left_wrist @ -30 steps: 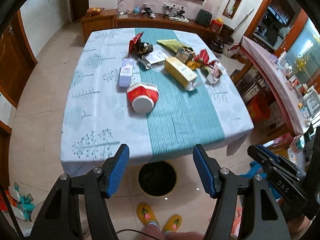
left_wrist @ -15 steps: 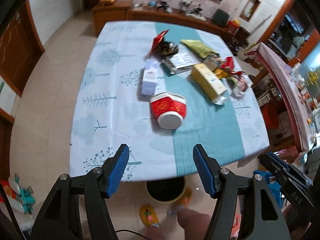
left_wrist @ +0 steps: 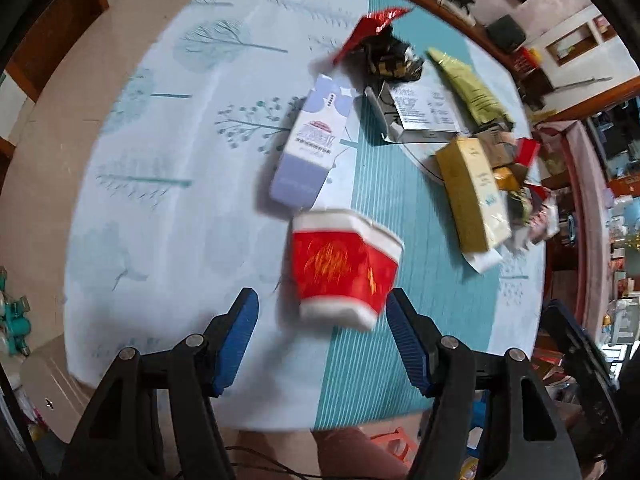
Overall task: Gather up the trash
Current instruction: 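Grasp the red paper cup with the left tool while the right tool grasps the yellow toothpaste box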
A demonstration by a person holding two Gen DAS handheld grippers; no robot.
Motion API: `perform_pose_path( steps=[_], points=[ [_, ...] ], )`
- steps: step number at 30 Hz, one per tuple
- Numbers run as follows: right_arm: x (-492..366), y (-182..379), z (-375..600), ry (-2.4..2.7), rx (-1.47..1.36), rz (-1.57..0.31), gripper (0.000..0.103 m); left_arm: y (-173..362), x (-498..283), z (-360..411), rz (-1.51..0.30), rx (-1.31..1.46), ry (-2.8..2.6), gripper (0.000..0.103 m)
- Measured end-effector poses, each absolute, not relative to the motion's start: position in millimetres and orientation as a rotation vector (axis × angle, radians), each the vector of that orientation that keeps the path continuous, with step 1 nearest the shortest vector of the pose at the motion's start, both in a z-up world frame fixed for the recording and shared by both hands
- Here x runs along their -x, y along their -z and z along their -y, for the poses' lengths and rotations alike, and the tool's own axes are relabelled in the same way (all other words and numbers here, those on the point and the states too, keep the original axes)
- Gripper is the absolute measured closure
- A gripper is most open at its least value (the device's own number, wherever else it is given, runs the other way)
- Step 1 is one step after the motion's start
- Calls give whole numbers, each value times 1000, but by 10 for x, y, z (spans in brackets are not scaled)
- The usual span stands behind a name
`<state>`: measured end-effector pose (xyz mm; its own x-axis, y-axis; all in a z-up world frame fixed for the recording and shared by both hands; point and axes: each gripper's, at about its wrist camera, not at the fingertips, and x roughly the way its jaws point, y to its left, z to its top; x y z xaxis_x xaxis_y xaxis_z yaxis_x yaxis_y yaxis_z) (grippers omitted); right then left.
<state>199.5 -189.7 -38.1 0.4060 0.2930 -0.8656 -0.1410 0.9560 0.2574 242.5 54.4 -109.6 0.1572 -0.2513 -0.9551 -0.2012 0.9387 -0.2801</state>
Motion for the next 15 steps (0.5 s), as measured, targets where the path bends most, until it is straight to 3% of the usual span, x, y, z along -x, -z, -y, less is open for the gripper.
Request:
perform_pose_path(
  steps=[3, 6, 10, 15],
  points=[
    [-2305, 471, 1995, -307, -119, -1143, 48, 1259, -2606, -459, -1470, 350, 1, 38],
    [-2563, 566, 2052, -334, -95, -1165, 46, 1395, -2705, -387, -1509, 315, -35, 38],
    [-2807, 680, 2073, -375, -71, -1195, 35, 1505, -2726, -324, -1540, 309, -65, 38],
    [-3013, 841, 1987, -440, -35, -1236, 32, 1597, -2710, -323, -1551, 375, -74, 36]
  ],
)
